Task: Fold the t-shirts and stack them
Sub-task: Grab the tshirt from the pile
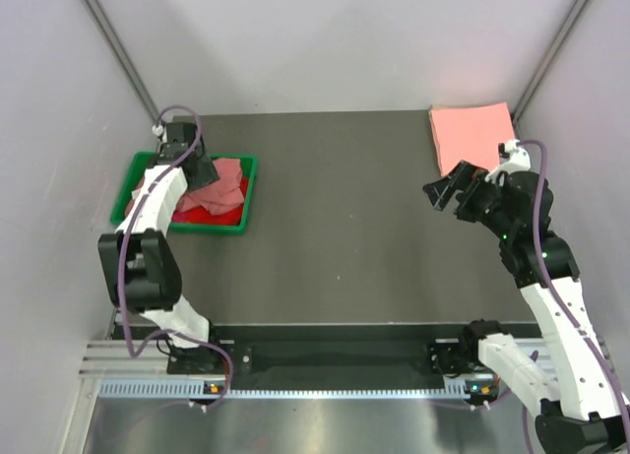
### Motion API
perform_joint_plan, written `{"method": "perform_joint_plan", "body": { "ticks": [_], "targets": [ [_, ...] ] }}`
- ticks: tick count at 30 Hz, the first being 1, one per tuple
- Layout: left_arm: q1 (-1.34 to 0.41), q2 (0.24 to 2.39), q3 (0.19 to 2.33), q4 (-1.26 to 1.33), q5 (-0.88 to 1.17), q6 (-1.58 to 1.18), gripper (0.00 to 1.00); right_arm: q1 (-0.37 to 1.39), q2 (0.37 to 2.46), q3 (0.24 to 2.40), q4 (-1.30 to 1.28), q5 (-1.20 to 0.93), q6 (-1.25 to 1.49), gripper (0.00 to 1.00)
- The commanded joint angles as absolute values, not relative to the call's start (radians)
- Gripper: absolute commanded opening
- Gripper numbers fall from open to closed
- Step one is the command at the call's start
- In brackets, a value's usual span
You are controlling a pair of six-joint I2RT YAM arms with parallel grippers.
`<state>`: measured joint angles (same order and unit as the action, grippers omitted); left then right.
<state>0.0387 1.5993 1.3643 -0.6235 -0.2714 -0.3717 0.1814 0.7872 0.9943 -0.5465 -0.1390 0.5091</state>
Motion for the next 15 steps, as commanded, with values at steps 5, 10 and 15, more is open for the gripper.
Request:
{"method": "perform_joint_plan", "body": {
  "ticks": [5,10,15],
  "targets": [
    [0.09,1.793,1.469,-0.738,-0.163,-0.376,0.49,0.19,0.79,1.028,-0.499,-0.152,0.479,1.0],
    [0.087,1.836,1.713,-0.871,-0.216,-0.344,0.0,0.189,0.788,1.028,-0.499,-0.156,0.503,1.0],
    [0.061,1.836,2.136,-0.959,-0.192,-0.261,0.0,0.192,0.792,1.034,-0.497,-0.175,0.523,1.0]
  ]
}}
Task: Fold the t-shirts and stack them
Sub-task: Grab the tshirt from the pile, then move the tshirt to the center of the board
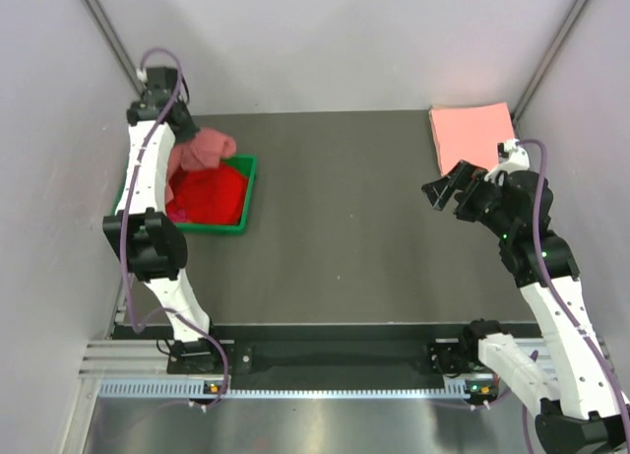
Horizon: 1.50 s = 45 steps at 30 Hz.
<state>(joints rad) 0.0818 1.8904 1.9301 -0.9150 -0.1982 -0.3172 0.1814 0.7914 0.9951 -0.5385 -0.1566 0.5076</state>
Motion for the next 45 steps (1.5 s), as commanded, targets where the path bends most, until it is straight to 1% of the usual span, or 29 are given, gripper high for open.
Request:
{"method": "perform_joint_plan", "body": {
  "ticks": [1,2,4,6,7,8,9,10,11,12,13,14,15,18,20,21,22,24,27,30,31,34,35,37,38,40,42,43,45],
  "targets": [
    [0.06,1.835,2.19,-0.96,-0.175,-0.256,0.0,0.19,0.79,1.032,-0.495,-0.175,0.531,1.0],
    [0.057,1.833,2.268,-0.96,-0.163,-0.247,0.0,0.19,0.792,1.034,-0.495,-0.175,0.531,1.0],
    [0.048,1.815,2.328,-0.947,-0.128,-0.241,0.01,0.19,0.793,1.037,-0.499,-0.173,0.537,1.0],
    [0.041,1.771,2.313,-0.908,-0.059,-0.245,0.0,0.19,0.796,1.035,-0.5,-0.17,0.545,1.0],
    [0.038,1.747,2.272,-0.879,-0.008,-0.248,0.0,0.19,0.796,1.035,-0.5,-0.17,0.546,1.0],
    [0.032,1.723,2.235,-0.802,0.143,-0.273,0.0,0.19,0.799,1.032,-0.5,-0.169,0.546,1.0],
    [0.009,1.657,2.185,-0.732,0.217,-0.293,0.0,0.19,0.802,1.031,-0.5,-0.167,0.546,1.0],
    [0.003,1.622,2.06,-0.657,0.31,-0.325,0.0,0.19,0.805,1.031,-0.5,-0.164,0.549,1.0],
    [-0.03,1.585,1.99,-0.474,0.469,-0.418,0.0,0.19,0.814,1.031,-0.502,-0.161,0.549,1.0],
    [-0.07,1.525,1.926,-0.39,0.535,-0.476,0.0,0.19,0.818,1.032,-0.505,-0.147,0.546,1.0],
    [-0.101,1.505,1.822,-0.317,0.581,-0.53,0.0,0.19,0.824,1.038,-0.517,-0.135,0.543,1.0],
    [-0.138,1.49,1.787,-0.205,0.642,-0.59,0.0,0.189,0.833,1.04,-0.525,-0.121,0.542,1.0],
    [-0.22,1.48,1.763,-0.177,0.662,-0.609,0.0,0.19,0.839,1.045,-0.532,-0.098,0.543,1.0],
    [-0.361,1.482,1.709,-0.097,0.751,-0.649,0.0,0.189,0.862,1.054,-0.561,-0.086,0.54,1.0],
    [-0.403,1.476,1.636,-0.011,0.799,-0.73,0.0,0.189,0.873,1.054,-0.578,-0.086,0.54,1.0],
    [-0.42,1.459,1.605,0.117,0.828,-0.767,0.0,0.19,0.873,1.052,-0.583,-0.084,0.54,1.0],
    [-0.422,1.448,1.545,0.164,0.828,-0.799,0.0,0.189,0.874,1.045,-0.584,-0.084,0.54,1.0],
    [-0.42,1.43,1.519,0.184,0.812,-0.809,0.0,0.189,0.871,1.037,-0.584,-0.081,0.545,1.0],
    [-0.419,1.436,1.522,0.054,0.737,-0.683,0.0,0.19,0.864,1.019,-0.572,-0.074,0.557,1.0],
    [-0.417,1.456,1.493,-0.116,0.597,-0.572,0.0,0.189,0.865,1.002,-0.561,-0.077,0.568,1.0],
    [-0.417,1.462,1.471,-0.188,0.493,-0.522,0.0,0.19,0.867,0.994,-0.56,-0.075,0.568,1.0],
    [-0.413,1.491,1.404,-0.276,0.358,-0.46,0.0,0.189,0.873,0.968,-0.554,-0.064,0.568,1.0],
    [-0.411,1.511,1.393,-0.355,0.288,-0.443,0.0,0.189,0.877,0.96,-0.555,-0.063,0.563,1.0],
    [-0.413,1.532,1.379,-0.454,0.208,-0.399,0.12,0.189,0.885,0.93,-0.561,-0.055,0.558,0.99],
    [-0.413,1.548,1.376,-0.542,0.111,-0.393,0.19,0.189,0.893,0.917,-0.568,-0.049,0.56,0.98],
    [-0.414,1.548,1.364,-0.624,0.02,-0.377,0.33,0.189,0.902,0.867,-0.578,-0.031,0.587,0.93],
    [-0.417,1.51,1.312,-0.635,-0.032,-0.354,0.4,0.189,0.913,0.827,-0.572,-0.026,0.627,0.89],
    [-0.42,1.494,1.301,-0.634,-0.032,-0.333,0.43,0.19,0.917,0.787,-0.566,-0.029,0.64,0.84],
    [-0.442,1.465,1.286,-0.632,-0.015,-0.311,0.45,0.19,0.94,0.747,-0.534,-0.052,0.679,0.76]
  ]
}}
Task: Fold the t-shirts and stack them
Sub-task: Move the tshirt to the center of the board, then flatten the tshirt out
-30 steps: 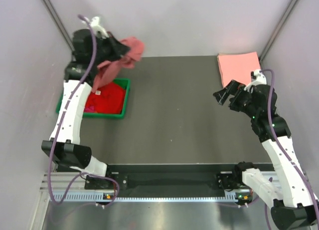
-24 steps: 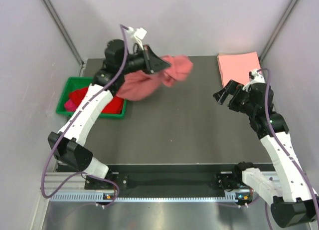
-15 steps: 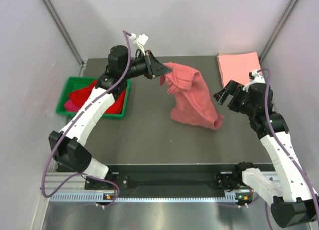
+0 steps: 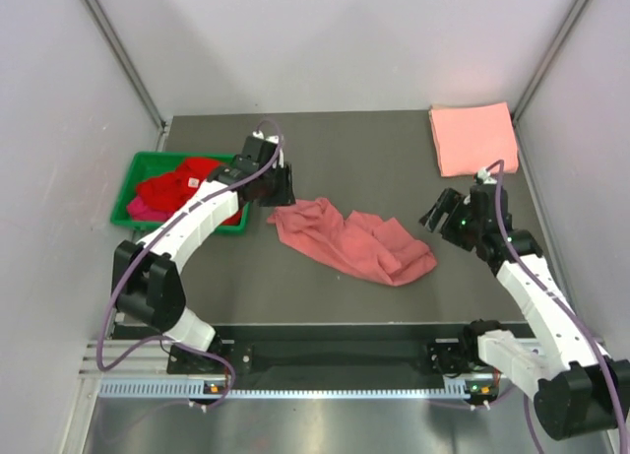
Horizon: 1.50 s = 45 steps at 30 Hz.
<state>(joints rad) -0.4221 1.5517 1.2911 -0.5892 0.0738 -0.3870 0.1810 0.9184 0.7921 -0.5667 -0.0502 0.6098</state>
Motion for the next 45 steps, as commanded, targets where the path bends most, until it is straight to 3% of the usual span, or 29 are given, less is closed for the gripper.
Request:
{"method": "perform_joint_plan", "body": {
  "ticks": [1,4,7,13,25,28,30,31,32,35,41,44,45],
  "targets": [
    [-0.449,1.462,1.285,-0.637,-0.005,-0.302,0.47,0.189,0.956,0.709,-0.523,-0.061,0.698,0.7],
    [-0.489,1.491,1.273,-0.644,0.125,-0.29,0.49,0.19,0.995,0.649,-0.454,-0.113,0.794,0.58],
    [-0.511,1.512,1.24,-0.614,0.155,-0.291,0.5,0.19,1.031,0.615,-0.416,-0.123,0.844,0.53],
    [-0.52,1.617,1.218,-0.594,0.15,-0.284,0.52,0.19,1.075,0.595,-0.336,-0.101,0.899,0.51],
    [-0.531,1.906,1.411,-0.681,0.009,-0.259,0.53,0.189,1.224,0.549,-0.21,-0.118,0.903,0.48],
    [-0.537,1.939,1.46,-0.704,-0.057,-0.249,0.46,0.19,1.244,0.537,-0.16,-0.123,0.91,0.41],
    [-0.537,1.944,1.501,-0.713,-0.063,-0.242,0.19,0.187,1.256,0.557,-0.158,-0.108,0.905,0.3],
    [-0.537,1.944,1.518,-0.732,-0.083,-0.238,0.08,0.184,1.267,0.569,-0.163,-0.103,0.896,0.11],
    [-0.537,1.942,1.563,-0.741,-0.103,-0.235,0.0,0.178,1.267,0.596,-0.173,-0.082,0.882,0.02],
    [-0.537,1.944,1.708,-0.785,-0.175,-0.2,0.0,0.155,1.262,0.661,-0.205,-0.045,0.852,0.0],
    [-0.535,1.967,2.103,-0.954,-0.272,-0.196,0.0,0.112,1.261,1.078,-0.403,0.055,0.738,0.0],
    [-0.535,1.886,2.047,-0.94,-0.186,-0.241,0.0,0.112,1.253,1.098,-0.429,0.031,0.749,0.0],
    [-0.535,1.829,2.007,-0.91,-0.158,-0.265,0.0,0.112,1.256,1.083,-0.434,0.008,0.752,0.06]
  ]
}}
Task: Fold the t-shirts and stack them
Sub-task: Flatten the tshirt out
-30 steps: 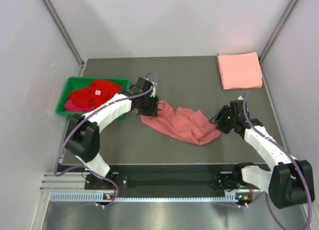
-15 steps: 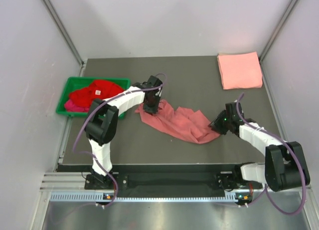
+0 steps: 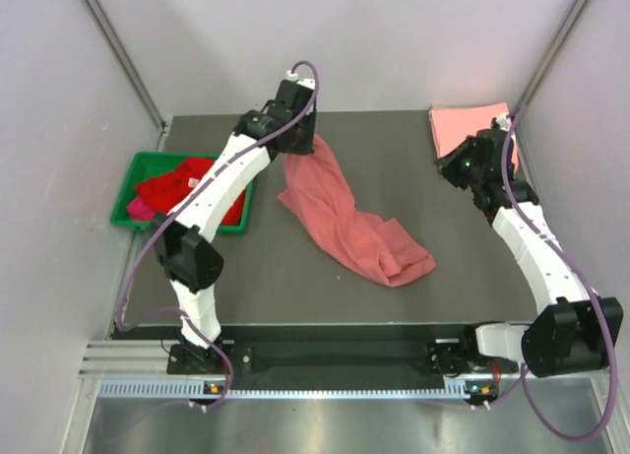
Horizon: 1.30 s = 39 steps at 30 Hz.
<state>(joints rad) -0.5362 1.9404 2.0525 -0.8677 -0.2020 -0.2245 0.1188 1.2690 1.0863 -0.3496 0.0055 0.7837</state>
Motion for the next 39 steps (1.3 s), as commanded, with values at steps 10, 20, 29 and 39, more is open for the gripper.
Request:
{"method": "perform_joint_plan", "body": {
  "ticks": [10,20,29,39],
  "targets": [
    [-0.537,1.523,1.576,-0.753,-0.005,-0.337,0.0,0.147,1.247,0.758,-0.356,-0.089,0.781,0.36],
    [-0.537,1.485,1.459,-0.75,-0.014,-0.313,0.0,0.23,1.262,0.62,-0.313,-0.02,0.857,0.41],
    [-0.537,1.489,1.44,-0.738,-0.005,-0.314,0.0,0.265,1.313,0.595,-0.265,0.044,0.88,0.47],
    [-0.537,1.509,1.431,-0.681,-0.021,-0.345,0.0,0.272,1.358,0.658,-0.25,0.15,0.822,0.0]
  ]
}}
